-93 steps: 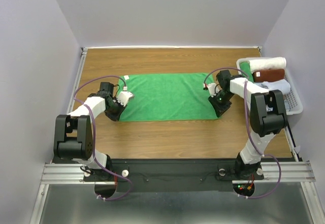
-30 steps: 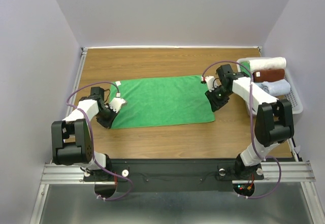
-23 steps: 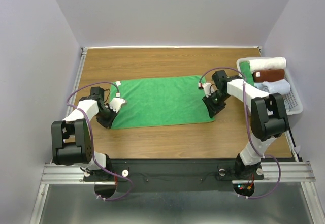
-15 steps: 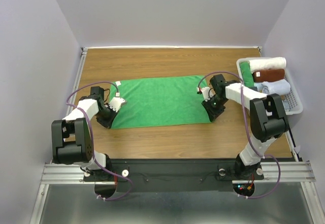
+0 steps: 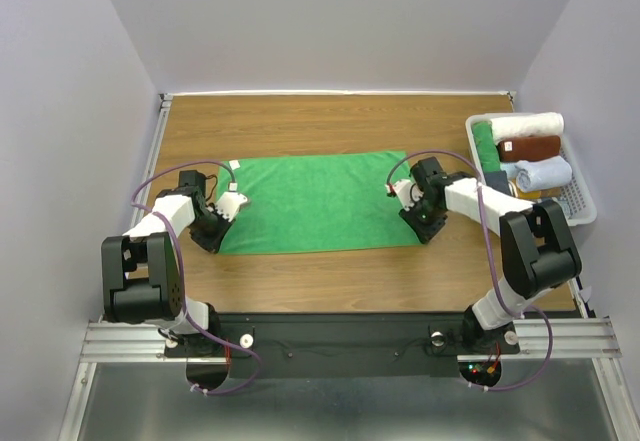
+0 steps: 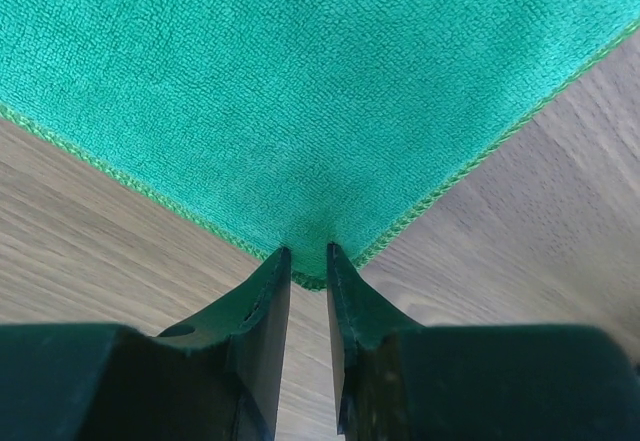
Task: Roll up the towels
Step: Flatten the towel
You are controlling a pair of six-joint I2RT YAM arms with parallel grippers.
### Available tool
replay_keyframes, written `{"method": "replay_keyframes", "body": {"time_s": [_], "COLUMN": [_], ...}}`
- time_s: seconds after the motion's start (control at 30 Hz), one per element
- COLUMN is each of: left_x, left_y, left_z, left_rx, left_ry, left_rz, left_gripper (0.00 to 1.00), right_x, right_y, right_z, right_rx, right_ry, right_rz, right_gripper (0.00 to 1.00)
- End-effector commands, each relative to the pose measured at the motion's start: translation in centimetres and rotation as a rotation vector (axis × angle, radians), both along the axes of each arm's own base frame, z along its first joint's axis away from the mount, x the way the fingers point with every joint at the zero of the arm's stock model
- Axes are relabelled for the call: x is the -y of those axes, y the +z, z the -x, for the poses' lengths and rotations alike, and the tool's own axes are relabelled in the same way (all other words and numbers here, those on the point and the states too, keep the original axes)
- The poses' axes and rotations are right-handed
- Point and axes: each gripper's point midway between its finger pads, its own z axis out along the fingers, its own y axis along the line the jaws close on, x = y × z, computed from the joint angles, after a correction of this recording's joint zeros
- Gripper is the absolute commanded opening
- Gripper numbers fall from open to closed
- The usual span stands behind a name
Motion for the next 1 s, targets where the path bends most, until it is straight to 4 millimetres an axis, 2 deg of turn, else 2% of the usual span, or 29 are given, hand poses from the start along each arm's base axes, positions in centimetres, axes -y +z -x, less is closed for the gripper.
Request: {"method": "replay_keyframes", "body": {"time_s": [0.0, 0.07, 0.17, 0.27, 0.33, 0.4, 0.43, 0.53, 0.57, 0.63, 0.67, 0.7, 0.73, 0.77, 0.8, 0.83, 0.87, 0.9, 0.93, 0.97], "left_x": [-0.1, -0.2, 0.2, 0.7, 1.4, 2.4, 2.7, 3.5, 3.6, 3.7, 3.8, 3.7, 3.6, 3.7, 3.6, 3.7, 3.8, 3.8, 3.8, 3.9], "left_y": [-0.4, -0.3, -0.1, 0.6, 1.5, 2.7, 3.1, 5.0, 5.8, 6.8, 7.3, 8.0, 9.3, 10.1, 11.4, 12.1, 13.4, 14.1, 14.2, 14.6], "left_z": [1.0, 1.1, 1.3, 0.7, 0.1, -0.7, -0.5, -1.0, -1.5, -2.1, -2.6, -3.3, -5.3, -6.3, -7.8, -9.4, -10.9, -11.9, -13.4, -14.3], "left_rx": [-0.045, -0.044, -0.047, -0.031, -0.020, 0.000, -0.014, 0.012, 0.033, 0.056, 0.072, 0.096, 0.167, 0.197, 0.254, 0.299, 0.347, 0.376, 0.400, 0.415], "left_ry": [-0.034, -0.043, -0.054, -0.054, -0.051, -0.060, -0.064, -0.082, -0.086, -0.084, -0.070, -0.059, -0.051, -0.010, -0.001, 0.022, 0.026, 0.035, 0.046, 0.075], "left_rz": [0.002, -0.003, 0.018, 0.049, 0.092, 0.147, 0.166, 0.209, 0.217, 0.223, 0.227, 0.226, 0.219, 0.229, 0.230, 0.242, 0.254, 0.261, 0.272, 0.287], "left_gripper": [0.10, 0.10, 0.12, 0.14, 0.18, 0.22, 0.26, 0.31, 0.31, 0.32, 0.32, 0.32, 0.32, 0.32, 0.32, 0.35, 0.41, 0.46, 0.50, 0.51], "right_x": [2.7, 1.7, 0.5, -1.1, -2.0, -2.7, -3.0, -3.5, -3.6, -3.7, -4.1, -4.2, -4.2, -4.4, -4.5, -4.0, -3.9, -3.7, -2.6, -2.1], "right_y": [-2.0, -1.5, -0.4, 1.4, 2.1, 2.7, 2.9, 4.4, 5.3, 6.1, 7.3, 7.6, 8.1, 9.4, 10.0, 9.7, 11.2, 11.5, 10.5, 10.7], "right_z": [5.4, 6.0, 5.9, 5.8, 5.4, 5.9, 5.7, 4.2, 3.0, 1.8, 0.2, -0.6, -1.7, -4.2, -5.6, -7.5, -9.8, -11.2, -12.8, -14.4], "right_rx": [-0.193, -0.219, -0.207, -0.208, -0.195, -0.224, -0.223, -0.174, -0.133, -0.095, -0.042, -0.027, 0.003, 0.084, 0.117, 0.134, 0.193, 0.211, 0.197, 0.216], "right_ry": [0.026, 0.040, 0.062, 0.082, 0.082, 0.091, 0.088, 0.085, 0.082, 0.082, 0.082, 0.078, 0.055, 0.032, 0.010, -0.039, -0.064, -0.089, -0.143, -0.167], "right_rz": [0.124, 0.078, 0.025, -0.064, -0.105, -0.144, -0.151, -0.165, -0.160, -0.156, -0.162, -0.159, -0.162, -0.165, -0.171, -0.176, -0.195, -0.202, -0.198, -0.200], "right_gripper": [0.26, 0.26, 0.28, 0.31, 0.32, 0.34, 0.34, 0.38, 0.39, 0.40, 0.41, 0.41, 0.41, 0.41, 0.41, 0.41, 0.41, 0.41, 0.41, 0.41]}}
